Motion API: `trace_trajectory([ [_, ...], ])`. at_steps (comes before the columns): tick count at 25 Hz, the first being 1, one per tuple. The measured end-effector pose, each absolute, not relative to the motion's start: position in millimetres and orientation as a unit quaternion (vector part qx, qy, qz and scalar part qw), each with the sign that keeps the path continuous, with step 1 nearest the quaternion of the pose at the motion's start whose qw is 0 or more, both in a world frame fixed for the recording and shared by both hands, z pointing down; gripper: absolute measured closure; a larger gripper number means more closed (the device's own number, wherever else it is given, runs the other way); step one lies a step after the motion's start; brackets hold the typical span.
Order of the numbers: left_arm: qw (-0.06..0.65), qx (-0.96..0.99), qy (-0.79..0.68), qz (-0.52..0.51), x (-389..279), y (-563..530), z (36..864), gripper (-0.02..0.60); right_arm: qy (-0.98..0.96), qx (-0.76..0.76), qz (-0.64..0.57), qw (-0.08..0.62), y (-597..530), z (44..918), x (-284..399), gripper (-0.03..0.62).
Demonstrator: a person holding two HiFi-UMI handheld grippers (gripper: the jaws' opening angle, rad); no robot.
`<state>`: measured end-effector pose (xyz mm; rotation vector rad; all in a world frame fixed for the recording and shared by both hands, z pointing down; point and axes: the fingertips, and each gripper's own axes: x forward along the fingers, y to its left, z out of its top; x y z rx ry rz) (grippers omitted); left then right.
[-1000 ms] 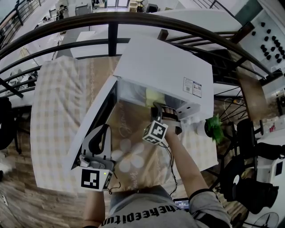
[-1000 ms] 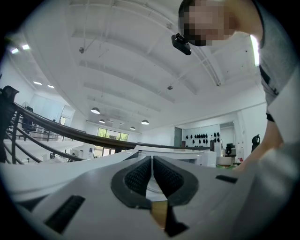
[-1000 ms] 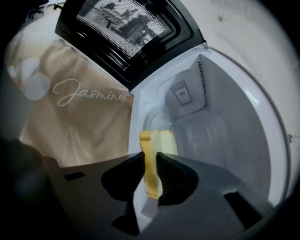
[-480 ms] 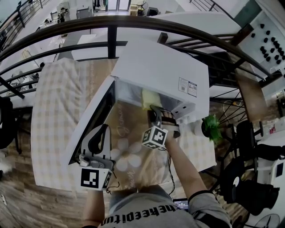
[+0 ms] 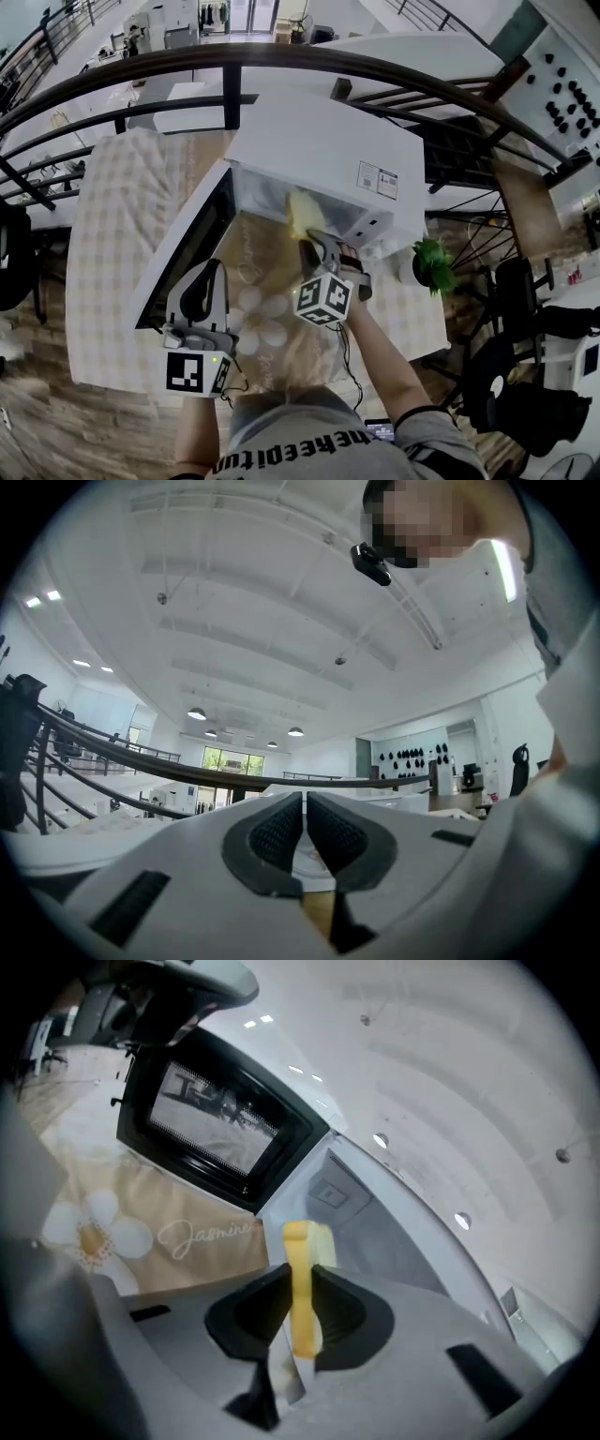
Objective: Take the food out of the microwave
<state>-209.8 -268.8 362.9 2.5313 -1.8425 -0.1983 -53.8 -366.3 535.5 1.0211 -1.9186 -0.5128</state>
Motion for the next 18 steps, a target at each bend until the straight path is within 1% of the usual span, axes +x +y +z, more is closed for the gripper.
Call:
trace_trajectory([
  [8,-0.011,0.792,-0.607,-0.069,-205,-241,343,0.566,-0.821,0.416,-0.14,0.364,-326,501,-47,0.522],
  [18,-0.024,0.783,-0.618,-0.069,-191,-212,325,0.566,-0.854,0.421,-0.083,0.293,-285,465,-32,0.522],
])
